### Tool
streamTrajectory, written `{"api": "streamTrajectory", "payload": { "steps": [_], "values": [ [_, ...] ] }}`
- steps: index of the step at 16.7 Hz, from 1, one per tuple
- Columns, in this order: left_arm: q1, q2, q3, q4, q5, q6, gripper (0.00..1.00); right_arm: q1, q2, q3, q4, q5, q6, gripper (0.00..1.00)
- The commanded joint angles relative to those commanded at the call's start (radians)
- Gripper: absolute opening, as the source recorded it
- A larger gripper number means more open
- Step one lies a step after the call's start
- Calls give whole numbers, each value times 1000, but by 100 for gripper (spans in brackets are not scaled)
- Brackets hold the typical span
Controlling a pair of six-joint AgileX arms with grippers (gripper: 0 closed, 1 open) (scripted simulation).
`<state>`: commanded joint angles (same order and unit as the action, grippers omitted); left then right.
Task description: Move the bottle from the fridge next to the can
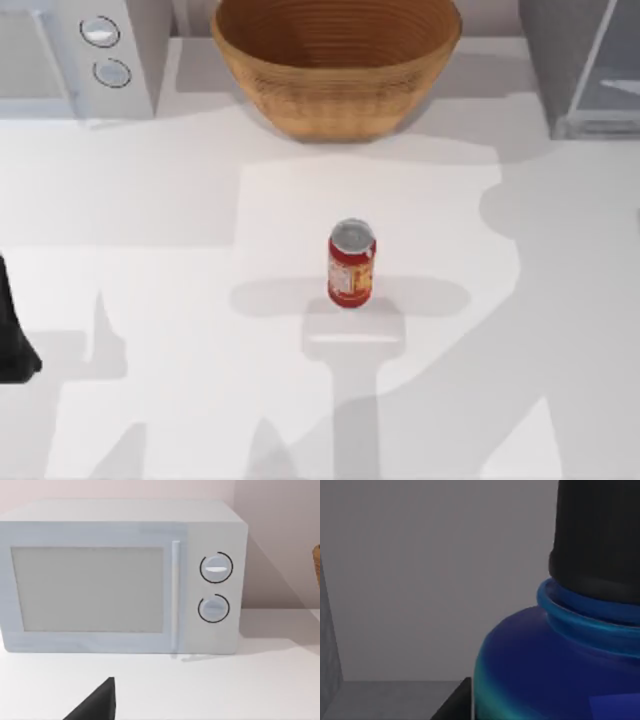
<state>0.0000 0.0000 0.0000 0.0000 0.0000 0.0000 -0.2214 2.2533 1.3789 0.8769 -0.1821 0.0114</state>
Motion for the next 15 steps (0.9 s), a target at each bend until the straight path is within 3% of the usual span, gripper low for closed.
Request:
{"api": "streamTrajectory", "payload": {
  "steps": [7, 15],
  "values": [
    [0, 0, 0, 0, 0, 0, 100, -14, -38, -70, 40, -10, 4, 0],
    [0, 0, 0, 0, 0, 0, 100, -66, -299, -554, 222, -71, 5, 0]
  ]
}}
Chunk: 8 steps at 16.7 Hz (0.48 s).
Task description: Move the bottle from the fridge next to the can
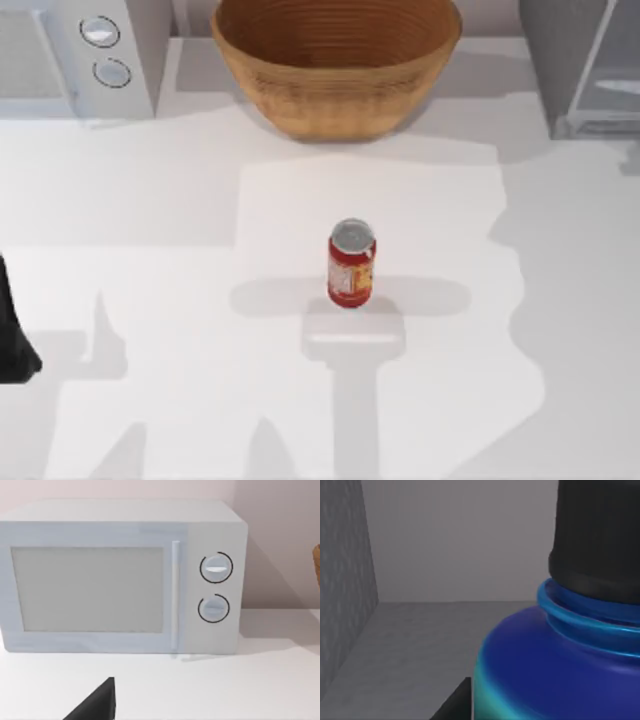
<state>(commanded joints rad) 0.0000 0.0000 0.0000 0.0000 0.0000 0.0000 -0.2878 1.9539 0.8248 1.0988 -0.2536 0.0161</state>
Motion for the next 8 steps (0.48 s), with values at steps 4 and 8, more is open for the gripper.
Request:
{"api": "streamTrajectory", "payload": {
  "steps": [4, 8],
  "values": [
    [0, 0, 0, 0, 0, 0, 100, -15, -81, -100, 49, -15, 0, 0],
    [0, 0, 0, 0, 0, 0, 100, -9, -75, -97, 46, -14, 1, 0]
  ]
}}
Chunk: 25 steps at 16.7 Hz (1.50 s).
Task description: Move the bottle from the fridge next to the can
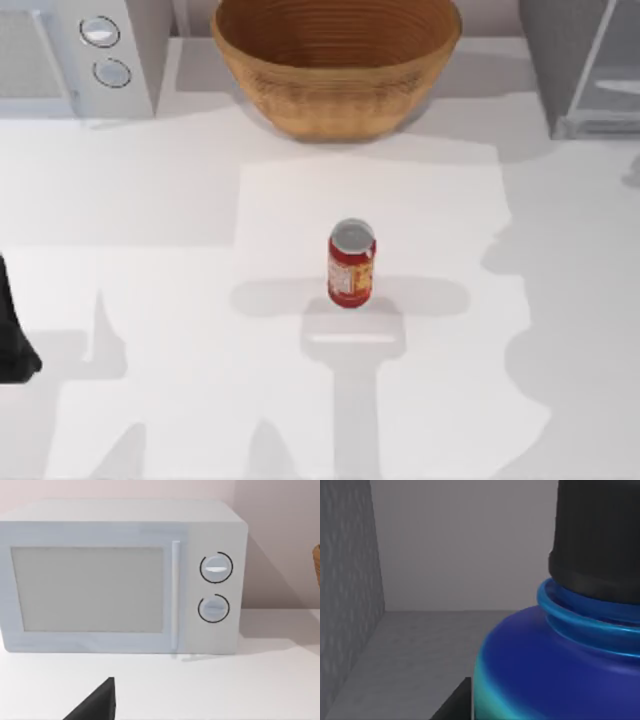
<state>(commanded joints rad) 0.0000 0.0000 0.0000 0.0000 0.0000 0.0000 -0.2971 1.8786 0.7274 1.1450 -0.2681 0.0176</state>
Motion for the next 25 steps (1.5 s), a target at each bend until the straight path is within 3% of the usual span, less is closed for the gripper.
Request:
{"api": "streamTrajectory", "payload": {
  "steps": [3, 6, 14, 17, 20, 25],
  "values": [
    [0, 0, 0, 0, 0, 0, 100, 36, 15, -11, 31, 36, 1, 0],
    [0, 0, 0, 0, 0, 0, 100, 160, 58, -49, 118, 161, 3, 0],
    [0, 0, 0, 0, 0, 0, 100, 718, 159, -230, 390, 722, 0, 0],
    [0, 0, 0, 0, 0, 0, 100, 881, 170, -297, 465, 887, -1, 0],
    [0, 0, 0, 0, 0, 0, 100, 952, 170, -334, 502, 957, -2, 0],
    [0, 0, 0, 0, 0, 0, 100, 952, 169, -332, 501, 958, 0, 0]
  ]
}}
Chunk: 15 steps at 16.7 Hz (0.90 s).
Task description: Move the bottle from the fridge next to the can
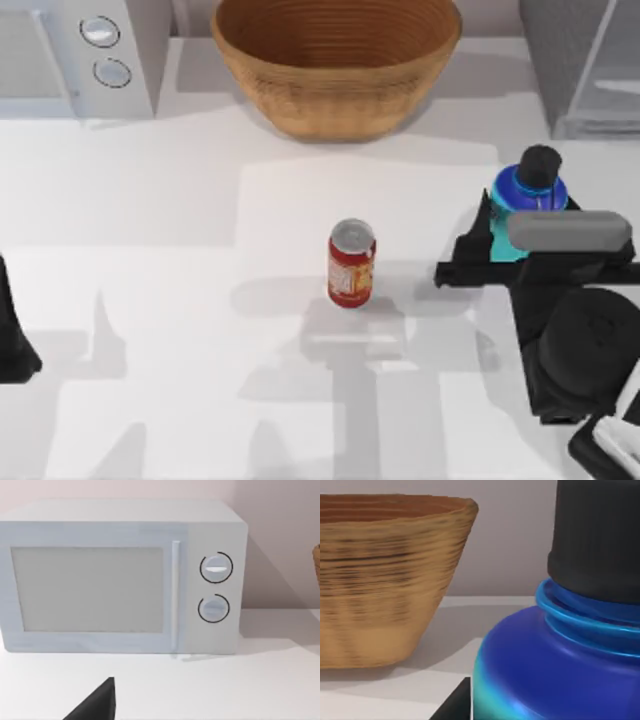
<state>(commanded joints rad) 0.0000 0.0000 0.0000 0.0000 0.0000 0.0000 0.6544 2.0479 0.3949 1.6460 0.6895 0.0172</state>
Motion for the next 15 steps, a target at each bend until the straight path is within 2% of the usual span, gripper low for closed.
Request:
{"api": "streamTrajectory", "payload": {
  "steps": [4, 15],
  "values": [
    [0, 0, 0, 0, 0, 0, 100, 3, 1, -3, 2, 2, -2, 0],
    [0, 0, 0, 0, 0, 0, 100, 3, 1, -3, 2, 2, -2, 83]
  ]
}}
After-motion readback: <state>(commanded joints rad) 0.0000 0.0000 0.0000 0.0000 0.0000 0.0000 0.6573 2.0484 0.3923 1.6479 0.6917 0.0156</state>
